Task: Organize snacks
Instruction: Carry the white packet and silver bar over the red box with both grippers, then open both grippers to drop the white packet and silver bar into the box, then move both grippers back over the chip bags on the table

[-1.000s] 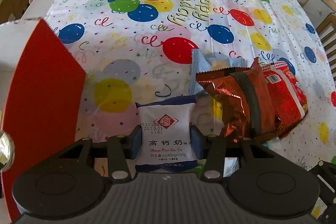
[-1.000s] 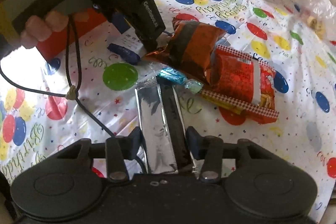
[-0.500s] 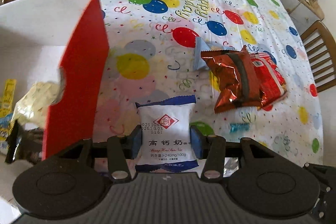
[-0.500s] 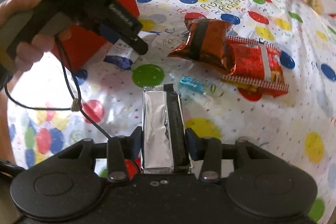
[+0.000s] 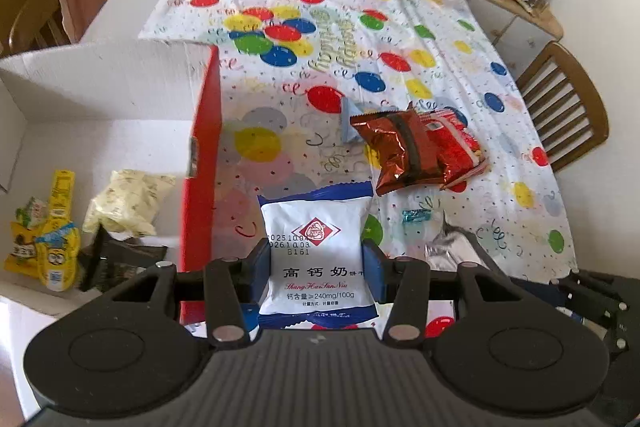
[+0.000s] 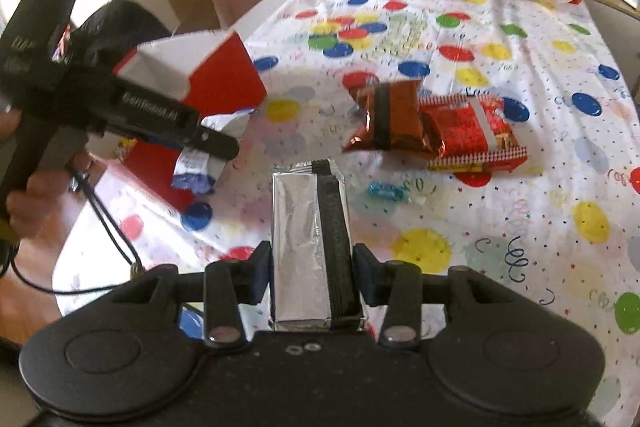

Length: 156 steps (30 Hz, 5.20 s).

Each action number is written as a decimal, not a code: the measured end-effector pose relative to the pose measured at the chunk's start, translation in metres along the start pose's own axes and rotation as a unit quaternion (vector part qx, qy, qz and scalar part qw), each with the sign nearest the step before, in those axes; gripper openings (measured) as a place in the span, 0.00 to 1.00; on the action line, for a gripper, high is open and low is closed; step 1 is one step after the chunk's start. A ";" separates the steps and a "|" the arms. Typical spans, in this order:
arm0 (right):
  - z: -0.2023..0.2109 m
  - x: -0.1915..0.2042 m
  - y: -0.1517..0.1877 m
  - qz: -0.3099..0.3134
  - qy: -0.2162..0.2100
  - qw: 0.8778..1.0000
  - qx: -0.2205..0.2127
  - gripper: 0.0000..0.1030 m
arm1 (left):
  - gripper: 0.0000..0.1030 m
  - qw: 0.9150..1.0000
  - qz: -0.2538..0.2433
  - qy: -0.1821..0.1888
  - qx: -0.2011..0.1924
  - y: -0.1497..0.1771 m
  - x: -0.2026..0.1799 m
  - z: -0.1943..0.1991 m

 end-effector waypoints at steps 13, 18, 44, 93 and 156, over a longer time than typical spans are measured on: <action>0.018 0.057 -0.039 -0.018 0.038 0.998 -0.050 0.41 | 0.46 0.999 -0.011 -0.004 -0.045 -0.016 0.052 0.054; 0.010 0.082 -0.061 -0.011 0.040 0.997 -0.063 0.41 | 0.46 0.998 -0.006 -0.012 -0.055 -0.024 0.083 0.067; -0.108 0.189 -0.149 0.062 0.053 0.996 -0.043 0.41 | 0.46 0.995 -0.014 -0.096 -0.026 -0.074 0.219 0.032; -0.137 0.204 -0.156 0.066 0.045 0.997 0.012 0.50 | 0.59 0.996 -0.039 -0.080 -0.020 -0.049 0.205 0.039; 0.028 -0.116 -0.034 -0.039 0.102 0.992 -0.062 1.00 | 0.76 0.999 0.009 -0.029 0.018 -0.068 -0.108 -0.117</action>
Point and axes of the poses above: each gripper's, at about its wrist camera, not at the fingertips, and z roughly against the way its jaws point, x to its left, y to its underside, the point moved 1 cm from there along -z, roughly the way its jaws point, and after that the axes turned 9 degrees about z, right-handed, at the moved point
